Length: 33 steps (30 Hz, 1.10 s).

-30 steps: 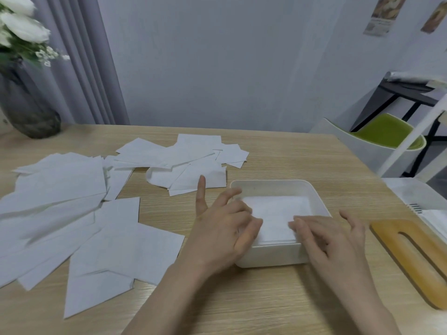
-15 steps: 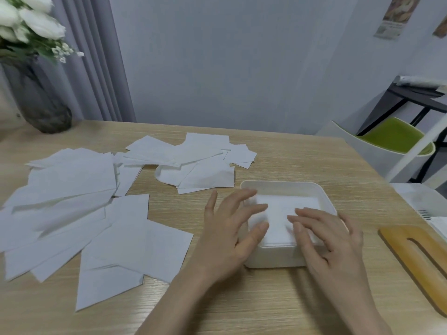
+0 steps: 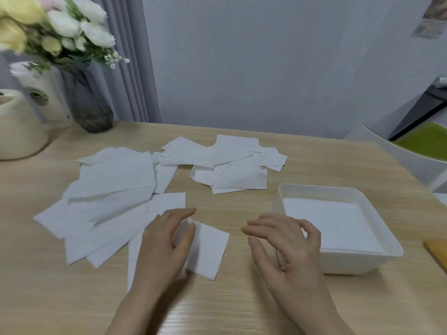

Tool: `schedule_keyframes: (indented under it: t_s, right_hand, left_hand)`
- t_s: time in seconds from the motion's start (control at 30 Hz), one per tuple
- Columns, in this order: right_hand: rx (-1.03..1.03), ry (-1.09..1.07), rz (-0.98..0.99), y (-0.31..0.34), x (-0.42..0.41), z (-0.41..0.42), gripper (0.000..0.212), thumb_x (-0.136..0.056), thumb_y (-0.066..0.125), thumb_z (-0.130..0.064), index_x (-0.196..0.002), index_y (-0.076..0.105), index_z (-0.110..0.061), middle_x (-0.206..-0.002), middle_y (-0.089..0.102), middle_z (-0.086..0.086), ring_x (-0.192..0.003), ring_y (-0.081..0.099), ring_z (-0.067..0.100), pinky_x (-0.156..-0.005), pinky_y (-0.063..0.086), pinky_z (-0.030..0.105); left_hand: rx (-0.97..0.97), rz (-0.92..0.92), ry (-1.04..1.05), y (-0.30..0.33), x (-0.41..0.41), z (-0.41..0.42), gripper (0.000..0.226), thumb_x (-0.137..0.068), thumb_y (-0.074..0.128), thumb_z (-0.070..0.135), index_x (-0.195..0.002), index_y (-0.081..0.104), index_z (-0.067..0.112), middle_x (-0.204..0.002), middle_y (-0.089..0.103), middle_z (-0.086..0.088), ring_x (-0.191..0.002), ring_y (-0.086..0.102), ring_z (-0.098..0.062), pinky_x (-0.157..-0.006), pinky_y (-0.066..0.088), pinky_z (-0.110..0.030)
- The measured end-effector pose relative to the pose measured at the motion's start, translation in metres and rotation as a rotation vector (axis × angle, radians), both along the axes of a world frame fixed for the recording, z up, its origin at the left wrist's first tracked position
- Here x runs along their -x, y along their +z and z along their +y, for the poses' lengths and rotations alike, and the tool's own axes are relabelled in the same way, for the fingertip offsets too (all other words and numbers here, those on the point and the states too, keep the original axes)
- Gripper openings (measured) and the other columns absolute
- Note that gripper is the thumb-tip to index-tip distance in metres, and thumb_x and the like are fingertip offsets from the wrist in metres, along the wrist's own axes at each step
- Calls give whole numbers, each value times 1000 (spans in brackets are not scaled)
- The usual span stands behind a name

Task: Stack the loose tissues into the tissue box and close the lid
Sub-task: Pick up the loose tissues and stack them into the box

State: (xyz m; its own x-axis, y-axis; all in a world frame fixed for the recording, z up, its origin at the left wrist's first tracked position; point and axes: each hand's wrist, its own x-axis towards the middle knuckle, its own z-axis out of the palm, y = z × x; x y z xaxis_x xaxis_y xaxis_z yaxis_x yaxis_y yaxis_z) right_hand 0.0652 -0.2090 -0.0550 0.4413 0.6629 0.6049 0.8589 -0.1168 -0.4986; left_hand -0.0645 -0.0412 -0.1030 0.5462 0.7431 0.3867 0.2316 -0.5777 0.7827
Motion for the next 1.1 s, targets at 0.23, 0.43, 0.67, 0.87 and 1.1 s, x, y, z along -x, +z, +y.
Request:
schedule_keyframes:
  t_s: [0.23,0.43,0.67,0.87,1.1]
  right_hand:
    - [179,152,160,-18,12,46,21,-88,56,-30,-105,69,-29,-103,60,-25,-106,48,-5,-92,33,13]
    - [484,87,330,-30,5,81,42,-85,66,-34,-126,55,-30,-110,53,-18,-113,42,5,-96,39,27]
    - [623,-8,382,-33,8,95,53,-74,74,-42,-121,53,-29,-106,47,-16,-112,40,11,-97,38,32]
    - [602,-40,466,-33,10,94,16,-77,67,-32,-76,52,-27,-80,58,-11,-81,53,10,-63,39,29]
    - [414,-99,671,-33,9,75,25,-89,56,-16,-66,59,-22,-57,57,-13,-57,51,3,-57,36,24]
  left_hand:
    - [-129,104,190,-26,23,23,45,-83,39,40,-109,71,20,-114,58,18,-121,46,-5,-113,23,-50]
    - [-67,137,205,-35,22,24,52,-79,34,44,-109,71,24,-115,56,22,-123,43,0,-116,15,-45]
    - [-57,181,192,-36,22,22,58,-77,32,50,-116,68,26,-125,59,14,-129,39,1,-119,5,-39]
    - [-51,129,226,-34,21,21,55,-77,32,44,-113,69,25,-119,58,19,-125,37,6,-118,8,-39]
    - [-60,121,218,-34,22,22,55,-79,33,42,-118,67,23,-120,51,23,-126,38,3,-118,7,-34]
